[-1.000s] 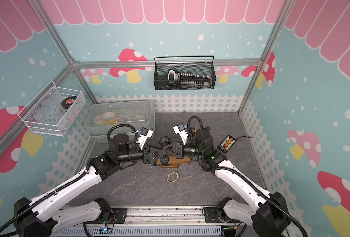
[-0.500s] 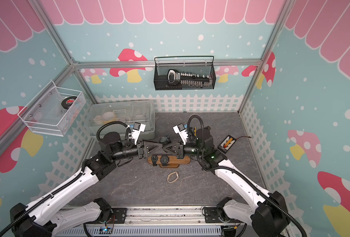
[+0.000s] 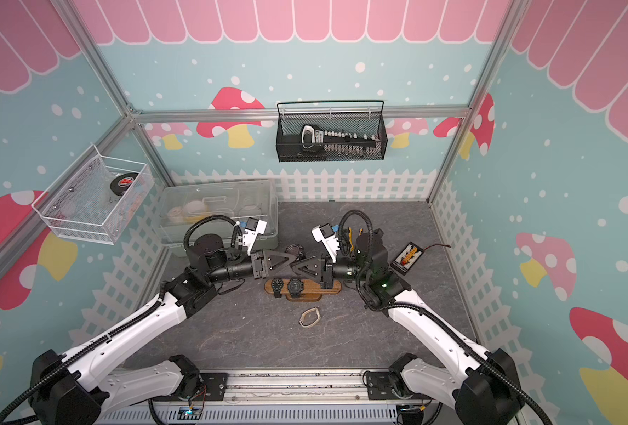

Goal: Place watch on stand
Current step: Pick up the watch at the center of the board.

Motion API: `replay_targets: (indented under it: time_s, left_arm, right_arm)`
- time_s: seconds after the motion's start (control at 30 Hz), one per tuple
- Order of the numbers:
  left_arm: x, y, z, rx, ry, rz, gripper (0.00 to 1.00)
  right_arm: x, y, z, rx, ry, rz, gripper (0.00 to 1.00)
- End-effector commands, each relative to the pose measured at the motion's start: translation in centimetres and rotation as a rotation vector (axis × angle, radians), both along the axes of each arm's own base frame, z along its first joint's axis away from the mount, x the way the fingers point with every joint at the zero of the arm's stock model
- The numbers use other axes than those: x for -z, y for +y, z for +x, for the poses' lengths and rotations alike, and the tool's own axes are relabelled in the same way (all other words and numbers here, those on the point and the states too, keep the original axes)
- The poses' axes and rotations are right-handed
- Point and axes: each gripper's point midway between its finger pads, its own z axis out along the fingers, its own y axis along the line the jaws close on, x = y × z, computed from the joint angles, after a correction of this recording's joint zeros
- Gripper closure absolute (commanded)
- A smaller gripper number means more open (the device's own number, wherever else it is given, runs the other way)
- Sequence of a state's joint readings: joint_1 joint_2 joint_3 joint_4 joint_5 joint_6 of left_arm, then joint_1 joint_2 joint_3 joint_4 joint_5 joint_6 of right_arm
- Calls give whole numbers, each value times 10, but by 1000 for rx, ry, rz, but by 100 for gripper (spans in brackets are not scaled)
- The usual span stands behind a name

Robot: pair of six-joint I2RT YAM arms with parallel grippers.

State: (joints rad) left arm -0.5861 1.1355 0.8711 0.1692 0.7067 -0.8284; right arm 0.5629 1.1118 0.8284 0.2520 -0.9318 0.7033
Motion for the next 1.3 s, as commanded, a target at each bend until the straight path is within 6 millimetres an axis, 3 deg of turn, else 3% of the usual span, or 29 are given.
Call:
replay_targets:
  time_s: [0.0,0.3,0.43,0.7,0.97,1.27]
  left_arm:
    - [-42,-1,-1,28,-70,-104,45]
    - [-42,1,-2,16,-69,-108,84]
    - [-38,3,0,-5,-75,-92,91]
    - [-26,4,2,-24,-77,-60,95]
    - [-23,7,1,-32,-100,-53,97]
    - [-18,8,0,-35,-113,-46,98]
  right_arm:
    - [-6,-2,-8,-27,-56,25,100]
    - [4,-2,-6,-21,-36,-3,100]
    - [8,0,-5,-30,-1,-20,82]
    - [-1,-5,-10,-29,7,-22,63]
    - [-14,-13,-7,16,-9,-8,60]
    - [-21,-9,7,25,17,14,60]
